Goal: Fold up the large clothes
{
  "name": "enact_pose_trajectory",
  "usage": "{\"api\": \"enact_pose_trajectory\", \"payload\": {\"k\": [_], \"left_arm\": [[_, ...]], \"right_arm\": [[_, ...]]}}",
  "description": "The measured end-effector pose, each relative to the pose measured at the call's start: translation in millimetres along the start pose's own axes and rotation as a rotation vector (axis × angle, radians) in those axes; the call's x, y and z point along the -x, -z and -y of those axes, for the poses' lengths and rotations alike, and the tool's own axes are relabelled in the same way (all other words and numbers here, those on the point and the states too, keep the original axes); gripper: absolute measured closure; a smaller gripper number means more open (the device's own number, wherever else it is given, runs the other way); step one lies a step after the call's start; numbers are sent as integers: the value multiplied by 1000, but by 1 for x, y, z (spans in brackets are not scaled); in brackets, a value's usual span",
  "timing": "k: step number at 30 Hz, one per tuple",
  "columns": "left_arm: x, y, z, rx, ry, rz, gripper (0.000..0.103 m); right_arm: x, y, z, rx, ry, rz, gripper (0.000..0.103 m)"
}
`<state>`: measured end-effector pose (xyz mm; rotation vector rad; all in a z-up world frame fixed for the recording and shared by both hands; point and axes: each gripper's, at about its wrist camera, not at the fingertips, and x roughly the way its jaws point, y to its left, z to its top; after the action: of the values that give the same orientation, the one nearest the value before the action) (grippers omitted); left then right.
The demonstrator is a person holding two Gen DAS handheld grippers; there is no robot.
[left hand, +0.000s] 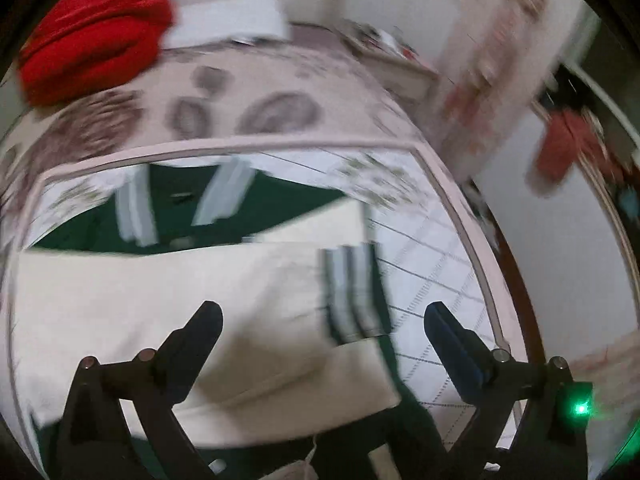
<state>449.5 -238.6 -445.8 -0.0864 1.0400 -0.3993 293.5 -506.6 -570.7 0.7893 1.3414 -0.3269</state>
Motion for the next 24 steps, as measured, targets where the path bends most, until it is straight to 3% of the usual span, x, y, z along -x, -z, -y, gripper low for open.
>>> {"api": "enact_pose_trajectory", "payload": {"k": [5,9,13,14,15,16,17,18,24], "left_arm": [[33,15,-94,169,-198,82,0],[9,31,-170,228,-464,-35,0],[-13,41,-233,311,-641,-106,0],[-19,43,-244,331,-627,-109,0],[-26,45,-255,358,-594,-119,0],[-30,46,-261,373,-577,-129,0],[-35,45,-263,379,-560,-139,0],[-40,44,-264,366,-545,-153,0],[-62,43,-261,289,-469,-208,0]], "right_arm": [[10,-5,-24,-23,-120,5,15],[-1,-31,-68,34,-145,52,15],[-13,-82,-122,109,-100,156,15],[-19,-92,-132,137,-65,160,15],[-30,-101,-142,165,-28,151,29],[-45,-108,-152,206,16,119,54],[-55,-110,-156,220,36,94,91],[-60,-108,-157,219,52,78,91],[-25,-86,-143,159,98,169,97]]}}
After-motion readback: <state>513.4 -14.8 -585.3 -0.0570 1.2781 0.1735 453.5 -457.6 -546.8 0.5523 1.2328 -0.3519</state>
